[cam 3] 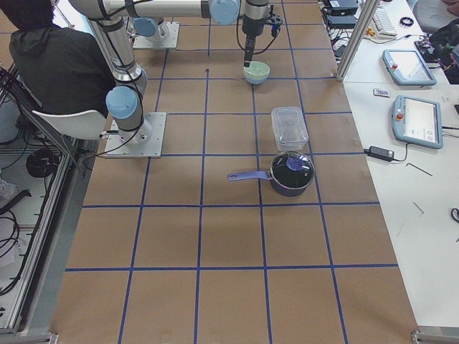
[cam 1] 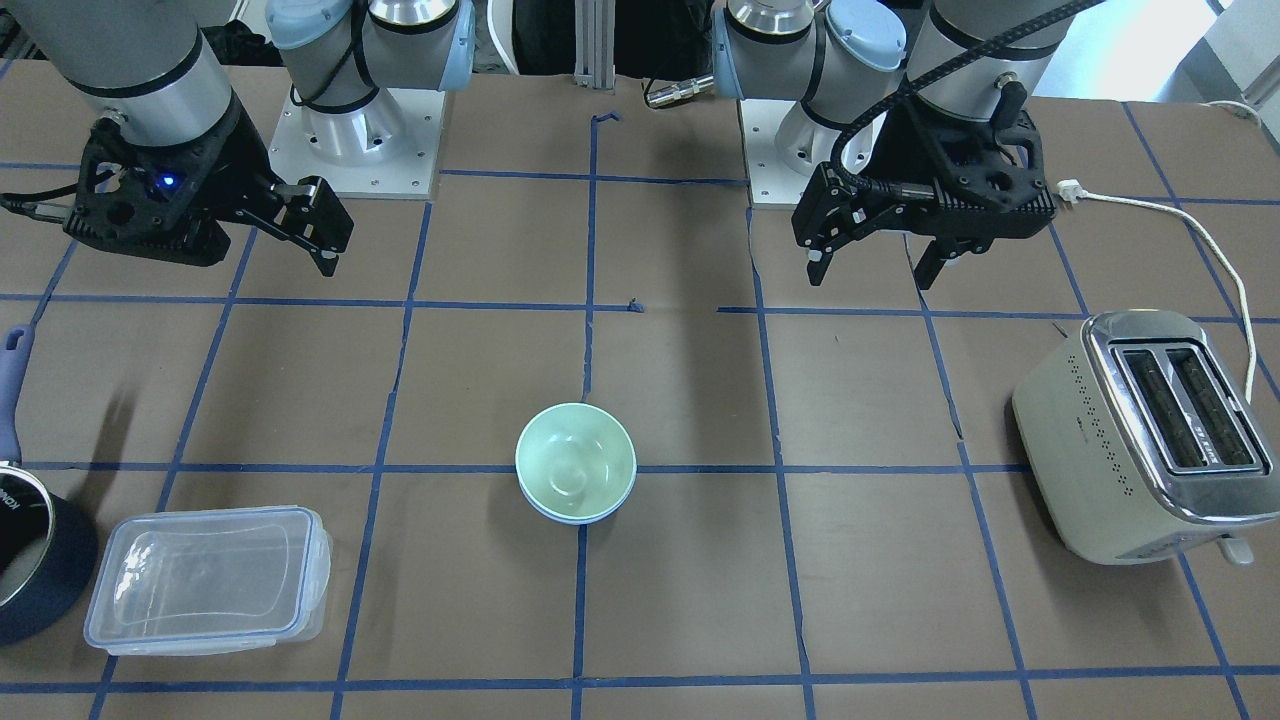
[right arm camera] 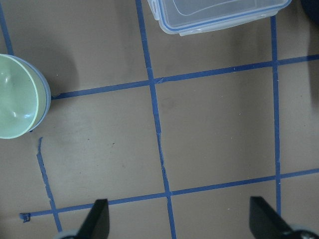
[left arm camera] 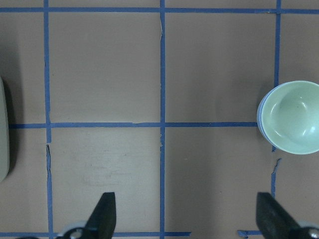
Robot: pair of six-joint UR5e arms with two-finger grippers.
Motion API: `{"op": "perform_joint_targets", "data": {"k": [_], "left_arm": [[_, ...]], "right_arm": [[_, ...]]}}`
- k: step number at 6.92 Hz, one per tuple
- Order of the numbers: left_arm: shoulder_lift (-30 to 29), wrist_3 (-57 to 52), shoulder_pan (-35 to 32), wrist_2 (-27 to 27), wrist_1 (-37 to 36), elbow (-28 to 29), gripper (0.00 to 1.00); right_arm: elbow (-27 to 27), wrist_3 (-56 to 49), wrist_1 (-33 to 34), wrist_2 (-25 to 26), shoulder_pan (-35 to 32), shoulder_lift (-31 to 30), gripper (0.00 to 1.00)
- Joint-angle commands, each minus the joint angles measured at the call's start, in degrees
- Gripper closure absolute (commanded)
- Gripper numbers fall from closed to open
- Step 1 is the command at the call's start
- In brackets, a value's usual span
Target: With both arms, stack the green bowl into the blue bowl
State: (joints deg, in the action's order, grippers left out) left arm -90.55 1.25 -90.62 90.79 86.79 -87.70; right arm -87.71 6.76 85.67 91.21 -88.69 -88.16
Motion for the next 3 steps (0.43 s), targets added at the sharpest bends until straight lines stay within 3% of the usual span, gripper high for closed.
{"op": "perform_joint_targets", "data": {"k": [1,3], "left_arm": [[0.0,-0.1,0.0,0.0,0.0,0.0,0.00],[0.1,-0.1,0.0,0.1,0.0,-0.1,0.00]], "right_arm": [[-0.2,0.0,0.0,-1.6,0.0,-0.3,0.00],[-0.2,-0.2,0.0,-1.3,0.0,-0.2,0.00]]}}
